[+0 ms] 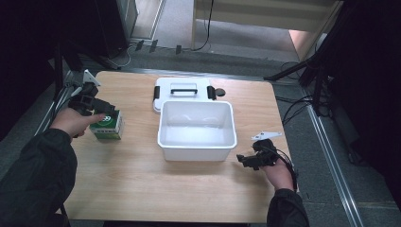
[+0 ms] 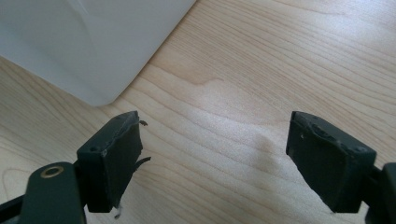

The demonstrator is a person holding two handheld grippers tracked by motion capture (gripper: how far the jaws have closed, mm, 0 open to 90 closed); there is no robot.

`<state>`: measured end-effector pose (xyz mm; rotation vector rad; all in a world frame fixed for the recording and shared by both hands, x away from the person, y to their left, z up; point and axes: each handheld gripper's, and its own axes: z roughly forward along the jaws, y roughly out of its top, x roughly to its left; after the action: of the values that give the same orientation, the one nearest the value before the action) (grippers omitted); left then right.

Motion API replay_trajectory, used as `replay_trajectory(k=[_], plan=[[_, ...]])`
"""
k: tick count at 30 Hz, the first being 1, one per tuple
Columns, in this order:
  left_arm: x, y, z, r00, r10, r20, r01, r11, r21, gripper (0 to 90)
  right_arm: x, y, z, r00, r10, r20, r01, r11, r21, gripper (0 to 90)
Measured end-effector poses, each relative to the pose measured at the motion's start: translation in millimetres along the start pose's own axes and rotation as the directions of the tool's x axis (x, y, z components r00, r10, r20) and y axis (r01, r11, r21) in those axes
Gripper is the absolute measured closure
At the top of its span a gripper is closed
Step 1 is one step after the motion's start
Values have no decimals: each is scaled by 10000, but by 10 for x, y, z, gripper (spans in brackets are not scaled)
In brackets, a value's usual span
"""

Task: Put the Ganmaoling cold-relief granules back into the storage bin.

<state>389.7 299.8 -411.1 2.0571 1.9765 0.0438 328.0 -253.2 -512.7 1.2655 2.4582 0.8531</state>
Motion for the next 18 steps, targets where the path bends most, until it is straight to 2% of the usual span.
replay_trajectory(k=[5,7,10,16,18], plan=[[70,87,116,9997,-207,-124,212,9990,394,0,1,1,1,10000,-26,-12,25,10000,-6,184],[90,114,149,9996,-236,-148,242,9986,469,0,2,0,2,10000,-34,-14,34,10000,2,184],[111,144,201,9987,-491,-157,498,9976,472,0,3,-3,5,10000,-66,-56,66,10000,39,184],[163,195,275,9964,-730,-438,756,9952,629,0,8,-2,2,9999,-84,-82,84,10000,34,184],[166,210,304,9952,-905,-366,930,9930,725,0,3,-3,-2,10000,-58,-62,58,10000,34,184]])
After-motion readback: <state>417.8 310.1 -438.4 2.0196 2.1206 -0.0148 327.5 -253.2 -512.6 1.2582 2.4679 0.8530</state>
